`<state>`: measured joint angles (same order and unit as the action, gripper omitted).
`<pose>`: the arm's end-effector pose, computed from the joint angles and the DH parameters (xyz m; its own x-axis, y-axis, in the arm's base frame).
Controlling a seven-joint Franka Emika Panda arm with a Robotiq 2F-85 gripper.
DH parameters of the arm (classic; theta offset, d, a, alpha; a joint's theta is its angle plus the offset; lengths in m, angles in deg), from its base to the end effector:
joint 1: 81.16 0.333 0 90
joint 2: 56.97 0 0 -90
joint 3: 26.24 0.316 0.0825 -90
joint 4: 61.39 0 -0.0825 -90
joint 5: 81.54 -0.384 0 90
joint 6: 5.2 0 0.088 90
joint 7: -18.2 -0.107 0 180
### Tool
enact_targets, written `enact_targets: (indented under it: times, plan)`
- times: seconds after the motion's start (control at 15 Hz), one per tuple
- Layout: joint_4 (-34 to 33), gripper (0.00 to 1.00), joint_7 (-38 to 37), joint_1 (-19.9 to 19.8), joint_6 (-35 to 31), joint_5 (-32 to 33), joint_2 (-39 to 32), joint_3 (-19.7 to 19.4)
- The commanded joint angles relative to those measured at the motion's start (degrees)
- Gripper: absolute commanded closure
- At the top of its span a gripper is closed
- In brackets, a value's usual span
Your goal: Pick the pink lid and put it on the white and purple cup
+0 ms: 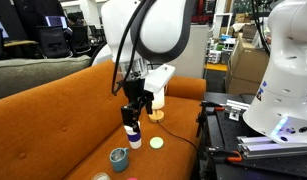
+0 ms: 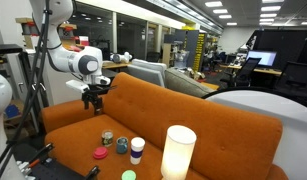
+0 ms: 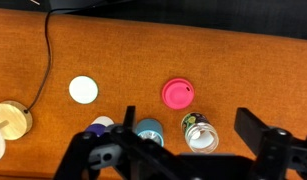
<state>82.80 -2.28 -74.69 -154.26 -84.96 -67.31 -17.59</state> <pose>0.4391 0.1198 0.2039 0.9835 -0.1451 -0.1077 -0.1477 -0.9889 -0.0160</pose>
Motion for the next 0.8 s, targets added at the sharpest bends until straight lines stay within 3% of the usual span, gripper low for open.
enact_targets:
  times: [0.0, 0.33, 0.53, 0.6, 0.67, 0.73]
  plan:
    - [-3.5, 0.0, 2.3, 0.9, -5.0, -1.0, -7.6, -1.1]
    - [-13.2, 0.0, 8.5, 0.2, -9.6, -2.8, -24.0, 0.9]
    - [-21.2, 0.0, 11.6, -0.3, -7.8, -2.7, -32.2, 2.1]
    - [-23.7, 0.0, 12.7, -0.7, -5.6, -2.8, -34.2, 2.5]
    - [-20.0, 0.0, 10.3, 1.4, -8.7, -2.5, -31.7, 0.7]
    - [-21.6, 0.0, 10.5, 1.5, -8.5, -2.5, -33.3, 0.8]
